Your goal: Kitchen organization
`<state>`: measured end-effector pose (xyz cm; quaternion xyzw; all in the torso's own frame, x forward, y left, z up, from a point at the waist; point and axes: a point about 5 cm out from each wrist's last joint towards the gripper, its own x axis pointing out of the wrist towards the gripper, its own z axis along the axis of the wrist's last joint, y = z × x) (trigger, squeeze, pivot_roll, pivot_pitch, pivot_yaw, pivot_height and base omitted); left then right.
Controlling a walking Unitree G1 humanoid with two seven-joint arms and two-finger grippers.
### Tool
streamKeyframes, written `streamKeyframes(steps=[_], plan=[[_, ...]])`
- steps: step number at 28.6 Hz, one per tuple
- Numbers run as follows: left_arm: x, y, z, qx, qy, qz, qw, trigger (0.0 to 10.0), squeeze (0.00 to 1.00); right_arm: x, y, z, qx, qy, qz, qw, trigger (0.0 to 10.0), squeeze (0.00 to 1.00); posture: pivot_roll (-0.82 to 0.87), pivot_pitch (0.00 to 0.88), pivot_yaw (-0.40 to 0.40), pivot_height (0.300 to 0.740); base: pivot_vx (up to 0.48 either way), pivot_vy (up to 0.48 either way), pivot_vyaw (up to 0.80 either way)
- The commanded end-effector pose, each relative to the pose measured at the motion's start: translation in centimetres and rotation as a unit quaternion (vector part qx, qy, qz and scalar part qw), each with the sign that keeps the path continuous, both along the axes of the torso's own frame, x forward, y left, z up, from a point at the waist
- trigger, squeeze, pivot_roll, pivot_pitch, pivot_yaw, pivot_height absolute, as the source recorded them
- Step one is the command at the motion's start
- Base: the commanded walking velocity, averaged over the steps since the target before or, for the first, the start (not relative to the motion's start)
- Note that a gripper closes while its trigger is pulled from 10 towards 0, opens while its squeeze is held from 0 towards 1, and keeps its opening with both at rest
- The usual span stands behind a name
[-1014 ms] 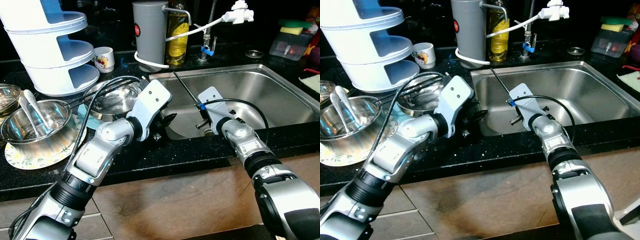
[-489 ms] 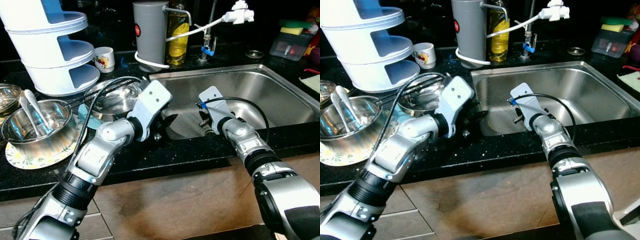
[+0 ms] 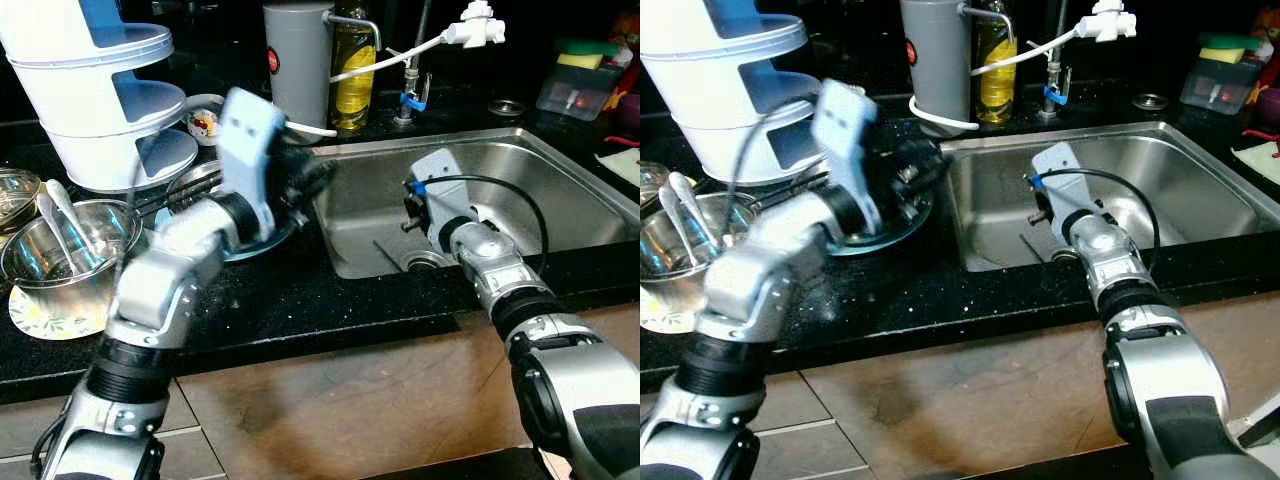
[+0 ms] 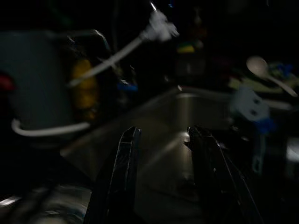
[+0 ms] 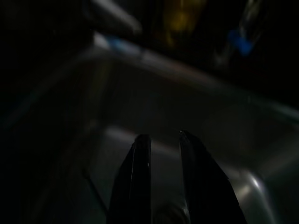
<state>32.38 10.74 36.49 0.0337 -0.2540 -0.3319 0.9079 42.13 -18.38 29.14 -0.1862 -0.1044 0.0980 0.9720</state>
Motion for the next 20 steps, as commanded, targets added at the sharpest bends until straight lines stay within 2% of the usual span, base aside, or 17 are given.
streamKeyframes(steps=[1,5,6,7,9,10,12,14,15,16,17,18,20], plan=[[-0.1,1.1,0.6,0.001,-0.005,0.022,1.000,10.0,0.00,-0.1,0.7,1.5,0.023,-0.035,0.028,0.999,10.0,0.00,0.05,0.174,0.006,0.740,0.000,0.000,0.00],[0.0,2.6,1.1,0.001,-0.003,0.047,0.999,10.0,0.00,-0.4,1.3,2.7,0.067,-0.064,0.067,0.993,10.0,0.00,0.05,0.174,0.006,0.740,0.000,0.000,0.00],[-0.5,3.8,1.4,0.030,-0.012,0.064,0.997,10.0,0.24,-0.7,1.7,3.5,0.101,-0.078,0.099,0.987,10.0,0.00,0.05,0.171,0.004,0.740,0.000,0.000,0.00],[-0.7,4.4,1.5,0.041,-0.012,0.067,0.997,10.0,1.00,-0.8,1.8,3.7,0.109,-0.082,0.112,0.984,10.0,0.00,0.05,0.171,0.003,0.740,0.000,0.000,0.00],[-1.7,5.5,1.9,0.053,-0.013,0.047,0.997,10.0,1.00,-1.0,2.2,3.9,0.119,-0.086,0.136,0.980,10.0,0.00,0.05,0.170,0.004,0.740,0.000,0.000,0.00],[-2.5,6.1,2.0,0.065,-0.019,0.024,0.997,10.0,1.00,-1.1,2.4,4.0,0.122,-0.088,0.150,0.977,10.0,0.00,0.05,0.170,0.002,0.740,0.000,0.000,0.00],[-3.4,7.6,2.0,0.094,-0.019,0.013,0.995,10.0,1.00,-1.3,2.8,3.9,0.123,-0.089,0.172,0.973,10.0,0.00,0.04,0.169,0.000,0.740,0.000,0.000,0.00],[-2.6,10.5,2.4,0.108,-0.012,0.118,0.987,10.0,1.00,-1.6,3.1,3.9,0.124,-0.093,0.187,0.970,10.0,0.00,0.04,0.169,-0.003,0.740,0.000,0.000,0.00],[-1.9,12.8,2.8,0.098,-0.002,0.203,0.974,10.0,0.69,-1.7,3.4,3.8,0.124,-0.096,0.197,0.968,10.0,0.00,0.05,0.166,-0.006,0.740,0.000,0.000,0.00],[-1.9,12.8,2.8,0.098,-0.002,0.203,0.974,10.0,0.69,-1.7,3.4,3.8,0.124,-0.096,0.197,0.968,10.0,0.00,0.05,0.166,-0.006,0.740,0.000,0.000,0.00],[-1.5,14.0,2.9,0.080,0.011,0.249,0.965,10.0,0.00,-1.8,3.7,3.8,0.128,-0.096,0.206,0.965,10.0,0.00,0.05,0.166,-0.006,0.740,0.000,0.000,0.00],[-1.0,15.4,2.9,0.059,0.032,0.311,0.948,10.0,0.00,-1.9,4.0,3.8,0.137,-0.093,0.220,0.961,10.0,0.00,0.05,0.166,-0.006,0.740,0.000,0.000,0.00],[-0.2,17.3,2.2,0.017,0.081,0.400,0.913,10.0,0.00,-2.2,4.6,4.0,0.148,-0.091,0.249,0.953,10.0,0.00,0.05,0.162,-0.011,0.740,0.000,0.000,0.00]])
